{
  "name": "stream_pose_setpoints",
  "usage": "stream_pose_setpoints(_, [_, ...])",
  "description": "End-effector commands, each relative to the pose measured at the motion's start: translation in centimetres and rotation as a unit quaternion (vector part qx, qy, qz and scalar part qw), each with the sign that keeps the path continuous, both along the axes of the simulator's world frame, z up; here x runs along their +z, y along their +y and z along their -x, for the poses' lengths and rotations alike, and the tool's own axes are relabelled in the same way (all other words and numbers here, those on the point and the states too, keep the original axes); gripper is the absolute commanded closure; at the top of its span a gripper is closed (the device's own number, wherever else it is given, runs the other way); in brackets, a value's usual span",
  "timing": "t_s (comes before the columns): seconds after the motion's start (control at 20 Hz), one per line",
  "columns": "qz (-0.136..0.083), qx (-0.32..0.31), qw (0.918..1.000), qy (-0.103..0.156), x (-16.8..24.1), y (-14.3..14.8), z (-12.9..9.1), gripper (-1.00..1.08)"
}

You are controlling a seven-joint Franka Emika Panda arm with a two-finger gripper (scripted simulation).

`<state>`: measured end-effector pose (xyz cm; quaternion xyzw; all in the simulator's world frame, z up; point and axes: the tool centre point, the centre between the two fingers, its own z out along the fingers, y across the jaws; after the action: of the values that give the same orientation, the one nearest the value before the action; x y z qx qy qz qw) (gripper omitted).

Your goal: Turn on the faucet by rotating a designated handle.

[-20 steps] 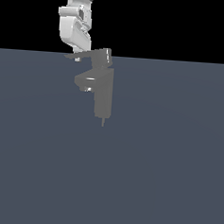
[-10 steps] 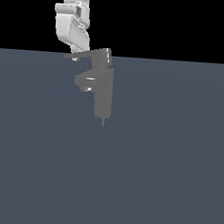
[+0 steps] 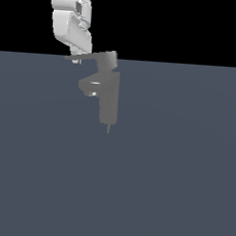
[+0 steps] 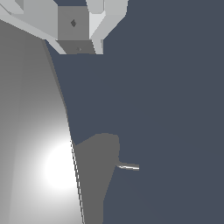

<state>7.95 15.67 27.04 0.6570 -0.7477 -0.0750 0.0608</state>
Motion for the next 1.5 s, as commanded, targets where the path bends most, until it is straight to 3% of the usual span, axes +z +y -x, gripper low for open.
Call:
stream_pose_setpoints(0.0, [0.001, -0.001, 1.0, 0.003, 0.2, -0.1, 0.7, 1.08])
stream_pose_setpoints(1.15, [0.001, -0.002, 1.0, 0.002, 1.3, 0.8, 6.1, 1.08])
stream_pose_setpoints(1.45, [0.004, -0.005, 1.0, 0.003, 1.1, -0.4, 6.8, 1.08])
